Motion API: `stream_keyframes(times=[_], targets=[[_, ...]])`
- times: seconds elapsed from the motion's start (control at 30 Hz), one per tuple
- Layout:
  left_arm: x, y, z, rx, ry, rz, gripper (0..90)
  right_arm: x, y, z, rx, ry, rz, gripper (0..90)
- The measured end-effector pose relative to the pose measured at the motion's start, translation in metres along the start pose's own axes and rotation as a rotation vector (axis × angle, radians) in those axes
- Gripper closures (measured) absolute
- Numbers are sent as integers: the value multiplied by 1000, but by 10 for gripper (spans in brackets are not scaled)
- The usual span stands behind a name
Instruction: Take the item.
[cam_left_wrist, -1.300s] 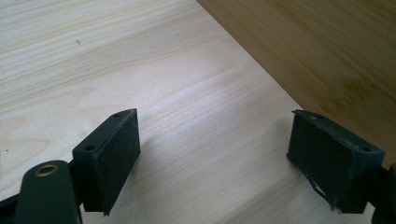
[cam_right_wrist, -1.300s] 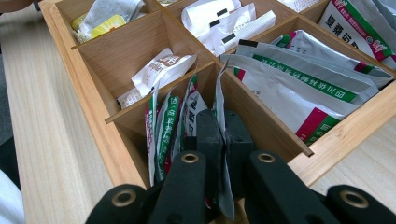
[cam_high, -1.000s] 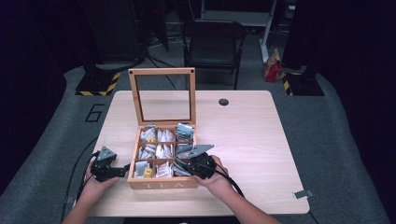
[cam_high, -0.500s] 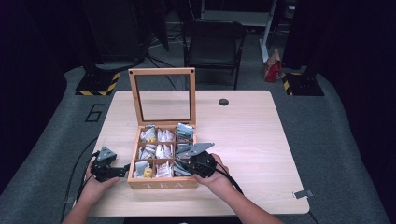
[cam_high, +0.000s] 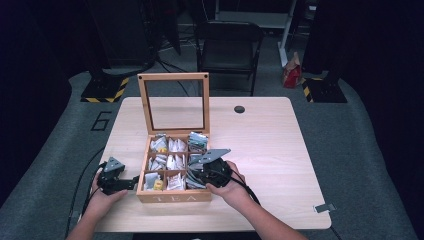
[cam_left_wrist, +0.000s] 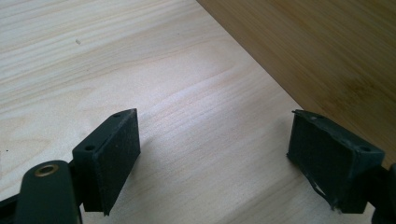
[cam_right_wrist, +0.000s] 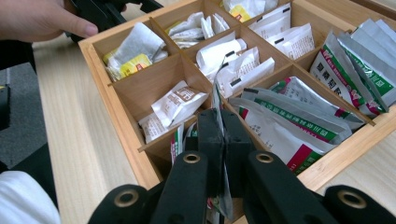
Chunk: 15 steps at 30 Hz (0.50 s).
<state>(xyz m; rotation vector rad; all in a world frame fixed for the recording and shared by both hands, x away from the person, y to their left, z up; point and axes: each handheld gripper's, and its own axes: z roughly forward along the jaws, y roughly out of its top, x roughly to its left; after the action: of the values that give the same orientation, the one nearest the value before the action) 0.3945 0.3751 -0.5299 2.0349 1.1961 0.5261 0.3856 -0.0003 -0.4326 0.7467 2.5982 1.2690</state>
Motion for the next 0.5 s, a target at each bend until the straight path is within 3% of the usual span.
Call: stream_keyframes(times=[0.5], targets=[[0,0,0,0,0,0,163,-3,14,-12,-16,12,-1,890]])
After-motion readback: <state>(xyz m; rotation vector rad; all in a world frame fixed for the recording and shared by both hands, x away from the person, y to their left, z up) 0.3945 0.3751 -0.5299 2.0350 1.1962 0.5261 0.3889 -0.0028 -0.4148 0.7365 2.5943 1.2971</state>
